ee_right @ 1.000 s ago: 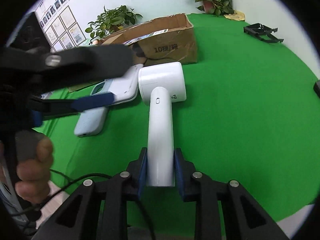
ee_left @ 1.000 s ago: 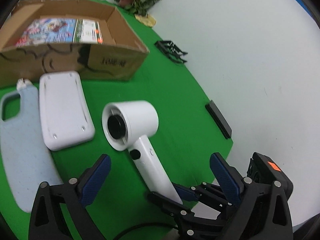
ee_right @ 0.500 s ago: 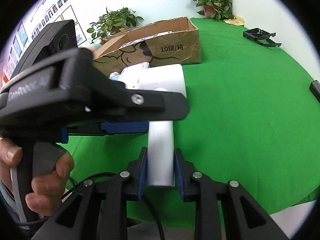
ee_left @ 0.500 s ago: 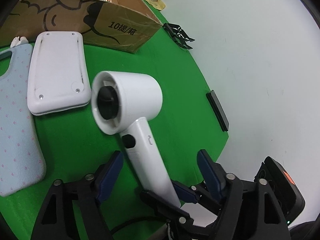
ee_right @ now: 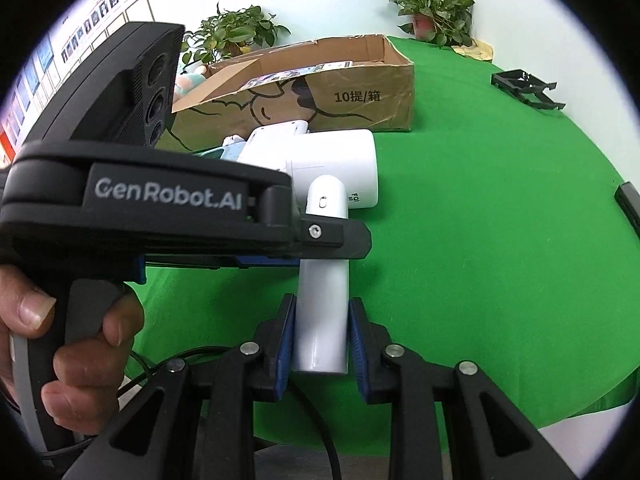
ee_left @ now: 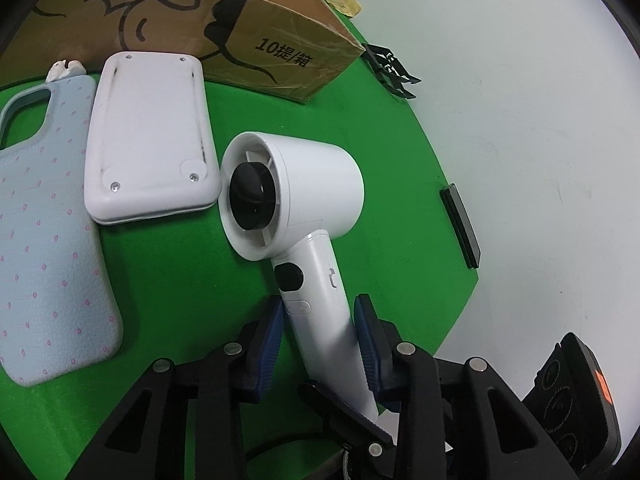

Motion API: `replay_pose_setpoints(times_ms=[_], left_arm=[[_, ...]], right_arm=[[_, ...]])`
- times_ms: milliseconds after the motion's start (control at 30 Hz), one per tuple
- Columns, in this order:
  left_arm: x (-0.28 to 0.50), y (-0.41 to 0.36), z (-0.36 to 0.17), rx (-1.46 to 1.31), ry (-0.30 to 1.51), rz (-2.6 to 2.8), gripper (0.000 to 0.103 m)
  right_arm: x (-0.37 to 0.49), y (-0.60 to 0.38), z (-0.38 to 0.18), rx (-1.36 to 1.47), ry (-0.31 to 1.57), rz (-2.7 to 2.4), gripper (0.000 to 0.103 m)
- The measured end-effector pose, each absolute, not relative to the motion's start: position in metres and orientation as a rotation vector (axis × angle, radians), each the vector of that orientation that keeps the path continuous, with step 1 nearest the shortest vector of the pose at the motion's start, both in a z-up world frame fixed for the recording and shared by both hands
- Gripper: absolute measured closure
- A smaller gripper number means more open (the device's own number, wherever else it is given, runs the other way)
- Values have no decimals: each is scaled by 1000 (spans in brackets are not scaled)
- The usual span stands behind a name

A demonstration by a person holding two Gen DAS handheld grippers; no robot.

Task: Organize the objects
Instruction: 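Lift the hair dryer with the left gripper over the open box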

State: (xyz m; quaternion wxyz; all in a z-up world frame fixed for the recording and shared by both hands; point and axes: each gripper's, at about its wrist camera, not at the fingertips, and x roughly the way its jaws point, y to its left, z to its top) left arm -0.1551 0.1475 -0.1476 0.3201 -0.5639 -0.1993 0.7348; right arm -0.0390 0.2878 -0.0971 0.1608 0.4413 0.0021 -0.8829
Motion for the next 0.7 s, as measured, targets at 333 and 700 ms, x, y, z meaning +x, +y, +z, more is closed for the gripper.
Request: replay_pose_setpoints(times_ms=[333,700], left_arm=[[-159,144,-108,-1366,-480,2067,73],[-217,142,-31,-1150,-423,2177,73]], right_arm=[[-42,281,-81,1141,42,-2585,79],[-92,280,-26,890,64,-2674,79]])
